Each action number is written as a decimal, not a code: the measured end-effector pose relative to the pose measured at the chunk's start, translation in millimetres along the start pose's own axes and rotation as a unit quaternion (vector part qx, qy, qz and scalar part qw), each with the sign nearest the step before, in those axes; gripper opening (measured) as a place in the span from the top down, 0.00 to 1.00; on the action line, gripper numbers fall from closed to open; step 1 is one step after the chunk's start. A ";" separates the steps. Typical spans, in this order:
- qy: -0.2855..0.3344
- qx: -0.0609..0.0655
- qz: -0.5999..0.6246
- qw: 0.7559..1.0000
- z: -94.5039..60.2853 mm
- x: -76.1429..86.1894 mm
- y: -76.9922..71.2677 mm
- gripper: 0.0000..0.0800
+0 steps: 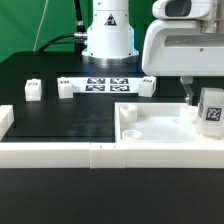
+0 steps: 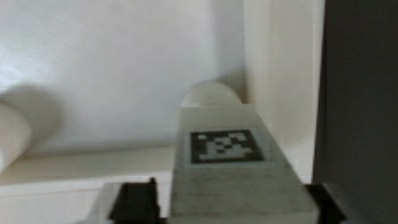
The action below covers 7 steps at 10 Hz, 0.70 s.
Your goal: Assemble one leg
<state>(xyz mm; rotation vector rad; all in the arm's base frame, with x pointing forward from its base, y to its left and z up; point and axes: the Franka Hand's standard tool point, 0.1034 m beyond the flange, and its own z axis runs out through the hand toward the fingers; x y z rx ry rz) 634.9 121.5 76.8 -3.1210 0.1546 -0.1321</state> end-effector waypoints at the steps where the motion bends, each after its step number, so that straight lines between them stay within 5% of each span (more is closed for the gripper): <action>1: 0.000 0.000 0.000 1.000 0.0 0.0 0.0 0.64; 5: 0.000 0.001 0.023 1.000 0.2 -0.2 0.0 0.64; 7: 0.001 0.008 0.179 0.984 1.0 -0.3 0.4 0.64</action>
Offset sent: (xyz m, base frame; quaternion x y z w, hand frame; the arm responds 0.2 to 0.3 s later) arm 0.0000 0.0000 0.0000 0.0000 0.0000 0.0000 1.0000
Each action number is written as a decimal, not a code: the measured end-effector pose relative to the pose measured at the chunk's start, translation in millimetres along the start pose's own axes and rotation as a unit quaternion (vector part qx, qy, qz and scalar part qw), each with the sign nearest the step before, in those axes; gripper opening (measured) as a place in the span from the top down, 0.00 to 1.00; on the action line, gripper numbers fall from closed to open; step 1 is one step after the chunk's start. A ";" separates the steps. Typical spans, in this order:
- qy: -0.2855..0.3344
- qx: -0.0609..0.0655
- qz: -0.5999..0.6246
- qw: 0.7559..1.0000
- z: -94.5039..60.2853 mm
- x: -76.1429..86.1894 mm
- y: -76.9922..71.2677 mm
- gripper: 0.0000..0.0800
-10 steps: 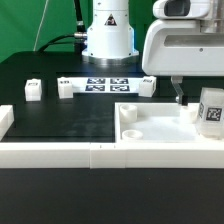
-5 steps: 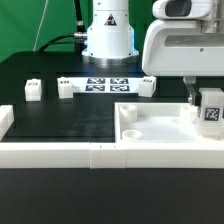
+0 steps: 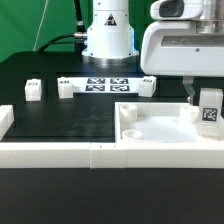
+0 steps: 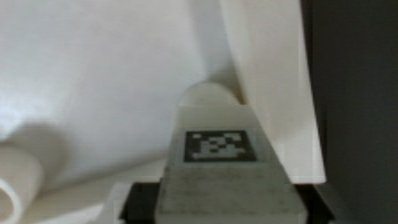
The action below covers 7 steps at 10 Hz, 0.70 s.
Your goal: Assemble one leg
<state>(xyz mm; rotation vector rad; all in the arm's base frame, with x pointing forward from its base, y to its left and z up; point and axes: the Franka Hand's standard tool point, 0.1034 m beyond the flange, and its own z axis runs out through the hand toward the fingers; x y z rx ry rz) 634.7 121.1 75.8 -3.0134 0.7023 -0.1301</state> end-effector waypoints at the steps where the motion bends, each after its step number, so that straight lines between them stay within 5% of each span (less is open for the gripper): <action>1: 0.000 0.001 0.049 0.999 0.1 0.0 0.2 0.64; 4: -0.006 0.007 0.249 0.968 0.9 0.4 1.4 0.64; 7: -0.011 0.007 0.476 0.880 1.2 -0.6 0.9 0.64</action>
Offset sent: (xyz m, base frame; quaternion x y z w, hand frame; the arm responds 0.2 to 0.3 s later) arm -0.0036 -0.0020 -0.0069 0.0030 -0.0001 0.3198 0.9475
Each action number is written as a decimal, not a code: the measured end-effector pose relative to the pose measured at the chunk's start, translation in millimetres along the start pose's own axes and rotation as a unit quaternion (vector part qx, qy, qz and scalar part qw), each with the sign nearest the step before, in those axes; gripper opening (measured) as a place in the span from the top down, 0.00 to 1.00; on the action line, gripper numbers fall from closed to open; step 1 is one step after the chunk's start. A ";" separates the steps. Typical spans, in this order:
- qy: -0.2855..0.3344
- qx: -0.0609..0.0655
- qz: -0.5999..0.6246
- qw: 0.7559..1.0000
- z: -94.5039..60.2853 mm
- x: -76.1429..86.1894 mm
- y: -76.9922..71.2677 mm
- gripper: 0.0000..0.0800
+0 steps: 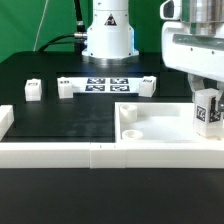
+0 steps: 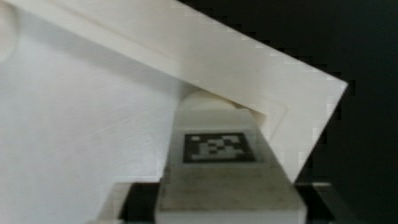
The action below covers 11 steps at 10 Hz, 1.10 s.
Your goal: Assemble one leg
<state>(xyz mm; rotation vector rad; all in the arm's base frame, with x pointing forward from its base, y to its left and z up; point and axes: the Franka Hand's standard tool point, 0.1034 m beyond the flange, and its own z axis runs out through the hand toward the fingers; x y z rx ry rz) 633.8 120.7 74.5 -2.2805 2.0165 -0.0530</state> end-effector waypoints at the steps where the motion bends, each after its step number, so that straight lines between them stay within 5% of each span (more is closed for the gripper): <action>1: -0.001 0.000 0.065 0.998 0.2 0.1 0.1 0.64; 4: -0.009 0.001 0.168 0.986 0.6 0.8 -0.1 0.64; 5: -0.014 0.000 0.215 0.977 0.6 -1.8 0.0 0.50; 6: -0.014 0.000 0.201 0.979 0.7 -2.7 0.1 0.33; 7: -0.014 0.000 0.196 0.980 0.7 -2.9 0.1 0.33; 8: -0.014 0.000 0.174 0.985 0.7 -3.0 0.1 0.21; 11: -0.014 -0.003 0.011 1.000 0.4 -0.4 0.9 0.19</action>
Offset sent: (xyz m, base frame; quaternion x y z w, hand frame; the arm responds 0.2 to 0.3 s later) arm -0.0004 -0.0018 -0.0035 -0.0033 0.0012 0.1440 0.9896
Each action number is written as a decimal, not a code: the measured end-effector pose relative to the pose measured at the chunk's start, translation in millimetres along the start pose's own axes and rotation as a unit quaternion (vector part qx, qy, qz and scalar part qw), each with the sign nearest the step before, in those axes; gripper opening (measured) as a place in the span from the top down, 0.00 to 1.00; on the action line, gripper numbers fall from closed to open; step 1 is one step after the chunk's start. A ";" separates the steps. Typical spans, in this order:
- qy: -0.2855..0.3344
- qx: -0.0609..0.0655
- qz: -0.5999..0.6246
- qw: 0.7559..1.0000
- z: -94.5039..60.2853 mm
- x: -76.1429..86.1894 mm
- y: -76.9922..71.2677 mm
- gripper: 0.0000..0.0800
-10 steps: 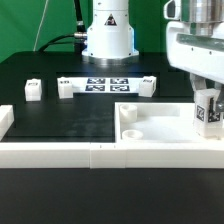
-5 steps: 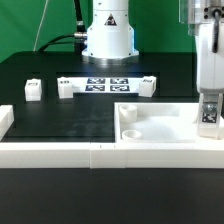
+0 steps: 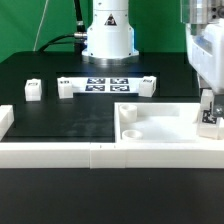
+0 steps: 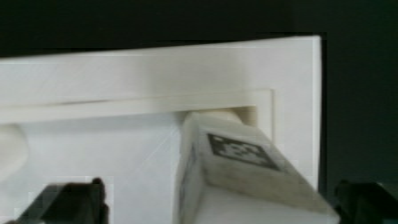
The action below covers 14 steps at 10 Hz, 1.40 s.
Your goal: Assemble one leg
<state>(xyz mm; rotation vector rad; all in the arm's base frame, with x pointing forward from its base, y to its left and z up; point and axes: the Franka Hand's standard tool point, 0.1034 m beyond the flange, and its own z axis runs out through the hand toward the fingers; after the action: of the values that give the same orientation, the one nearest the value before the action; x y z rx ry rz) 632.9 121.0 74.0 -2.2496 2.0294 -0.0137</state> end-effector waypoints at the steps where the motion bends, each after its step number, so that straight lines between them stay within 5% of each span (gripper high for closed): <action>1: 0.000 -0.001 -0.068 0.998 0.1 0.3 0.2 0.19; 3: 0.000 -0.005 -0.158 0.987 2.9 0.5 2.2 0.19; 8: 0.009 -0.061 -0.430 0.901 -1.8 -5.4 2.6 0.19; 11: 0.004 -0.059 -0.559 0.827 -2.5 9.1 -0.3 0.19; 13: 0.006 -0.056 -0.566 0.822 -2.8 9.8 -1.8 0.19; 14: 0.006 -0.056 -0.566 0.822 -2.8 10.0 -1.8 0.34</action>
Offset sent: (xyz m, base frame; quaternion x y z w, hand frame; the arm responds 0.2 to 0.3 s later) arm 0.0053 0.0041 -0.0029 -0.0489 0.0067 -0.3175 0.9470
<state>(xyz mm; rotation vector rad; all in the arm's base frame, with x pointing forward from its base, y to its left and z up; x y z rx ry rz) 635.5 111.0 76.2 -3.1182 0.4118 -0.0077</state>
